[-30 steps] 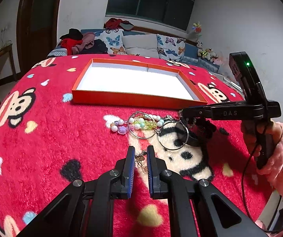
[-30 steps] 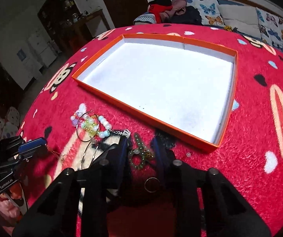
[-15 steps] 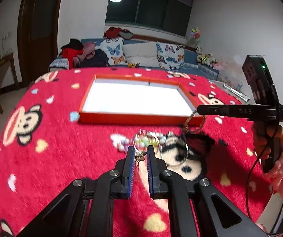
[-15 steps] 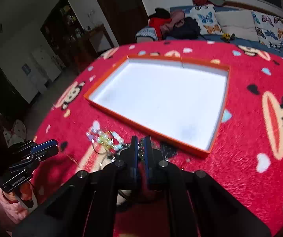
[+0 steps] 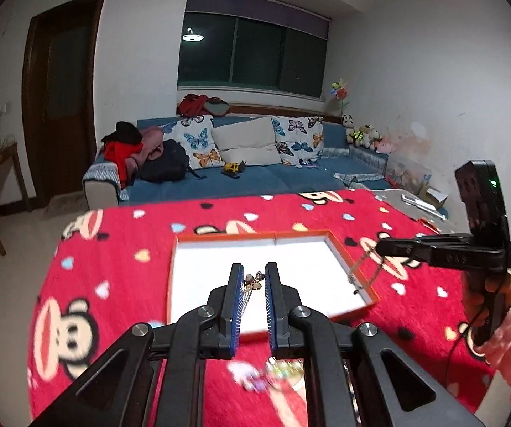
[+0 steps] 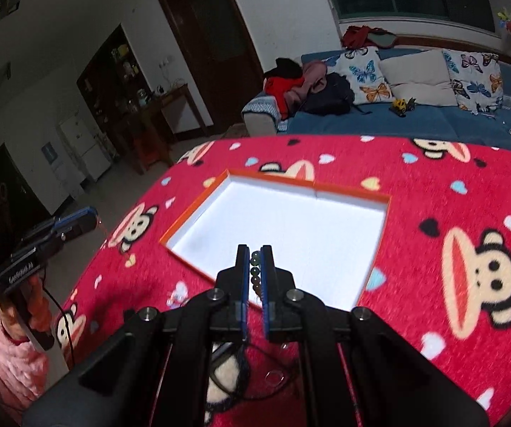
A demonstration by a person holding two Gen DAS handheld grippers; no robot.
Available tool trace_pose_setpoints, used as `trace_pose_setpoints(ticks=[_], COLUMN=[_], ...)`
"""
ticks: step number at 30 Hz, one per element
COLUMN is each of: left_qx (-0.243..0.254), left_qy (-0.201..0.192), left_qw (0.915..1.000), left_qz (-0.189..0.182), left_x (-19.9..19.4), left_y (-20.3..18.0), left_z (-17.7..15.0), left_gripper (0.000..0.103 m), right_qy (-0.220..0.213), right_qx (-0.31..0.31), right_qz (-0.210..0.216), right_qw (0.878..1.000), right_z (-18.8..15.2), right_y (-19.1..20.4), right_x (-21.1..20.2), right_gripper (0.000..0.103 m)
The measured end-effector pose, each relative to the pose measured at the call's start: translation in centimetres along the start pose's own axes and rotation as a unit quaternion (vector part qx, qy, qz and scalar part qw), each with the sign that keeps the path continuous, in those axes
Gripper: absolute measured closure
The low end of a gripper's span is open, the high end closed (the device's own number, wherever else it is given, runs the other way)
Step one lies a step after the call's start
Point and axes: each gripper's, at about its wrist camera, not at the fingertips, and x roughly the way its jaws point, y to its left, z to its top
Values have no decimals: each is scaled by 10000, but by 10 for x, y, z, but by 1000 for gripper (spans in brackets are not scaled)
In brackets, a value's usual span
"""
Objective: Organize jewelry
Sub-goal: 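Carry the gold charm into the tray and open the left gripper while the right releases the green bracelet there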
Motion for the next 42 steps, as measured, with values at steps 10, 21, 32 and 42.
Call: trace_pose_setpoints(ticks=[10,21,32,42], left_qx=[13,-273,-317,-273], left_qy=[643,1504,1862,1855], left_qw=[9979,9881,9815,9818], left_qz=[-41,162,324,301], left_x=[88,159,183,175], left_y=[23,57,61,54], left_z=[9,-43,-62,-62], left_gripper=[91,91,89,59], right_qy=[316,619,892,952], right_qx=[258,279,177,-554], right_qz=[-251,-430,-644,-383], right_qw=[9989,9968,9938,9932], right_z=[-9,-26,-34,-45], right_y=[-29,-37,-33,-2], right_x=[37,61,71,35], right_gripper=[96,96,88,43])
